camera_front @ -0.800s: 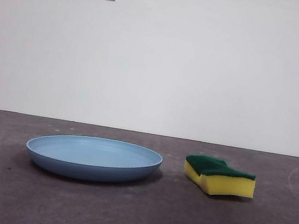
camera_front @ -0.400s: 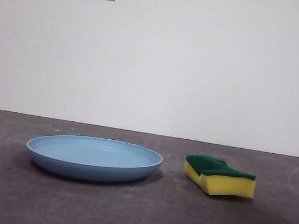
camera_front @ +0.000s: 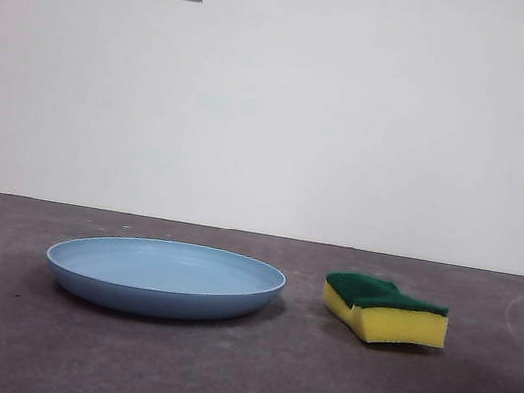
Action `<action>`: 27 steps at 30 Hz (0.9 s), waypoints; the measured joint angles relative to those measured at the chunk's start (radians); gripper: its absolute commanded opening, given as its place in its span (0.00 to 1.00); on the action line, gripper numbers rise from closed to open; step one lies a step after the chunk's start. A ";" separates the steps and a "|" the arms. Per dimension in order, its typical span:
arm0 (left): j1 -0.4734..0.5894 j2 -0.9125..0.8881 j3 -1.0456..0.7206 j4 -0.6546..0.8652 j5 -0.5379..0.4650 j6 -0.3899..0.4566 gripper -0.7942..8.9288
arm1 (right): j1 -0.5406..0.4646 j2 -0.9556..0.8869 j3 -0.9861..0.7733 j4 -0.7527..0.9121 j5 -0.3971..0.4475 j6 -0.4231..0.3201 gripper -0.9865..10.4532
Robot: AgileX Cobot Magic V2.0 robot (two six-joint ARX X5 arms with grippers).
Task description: Pick up the plate,pick up the cloth,clean the plate with the cloth
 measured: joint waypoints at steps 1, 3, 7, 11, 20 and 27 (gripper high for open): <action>0.000 0.000 0.000 0.000 0.000 0.000 0.08 | 0.000 0.000 0.000 0.000 0.003 0.003 0.09; 0.000 0.000 0.000 0.000 0.000 0.000 0.08 | 0.000 0.000 0.000 -0.002 0.004 0.011 0.09; 0.000 0.000 0.000 0.000 0.000 0.000 0.08 | 0.000 0.000 0.000 -0.002 0.004 0.016 0.09; 0.000 0.000 0.000 0.000 0.000 0.000 0.08 | 0.000 0.000 0.000 -0.002 0.005 0.019 0.09; 0.000 0.000 0.000 0.000 0.000 0.000 0.08 | 0.000 0.000 0.000 -0.002 0.006 0.019 0.09; 0.000 0.000 0.000 0.000 0.000 0.000 0.08 | 0.000 0.000 0.000 -0.002 0.006 0.019 0.09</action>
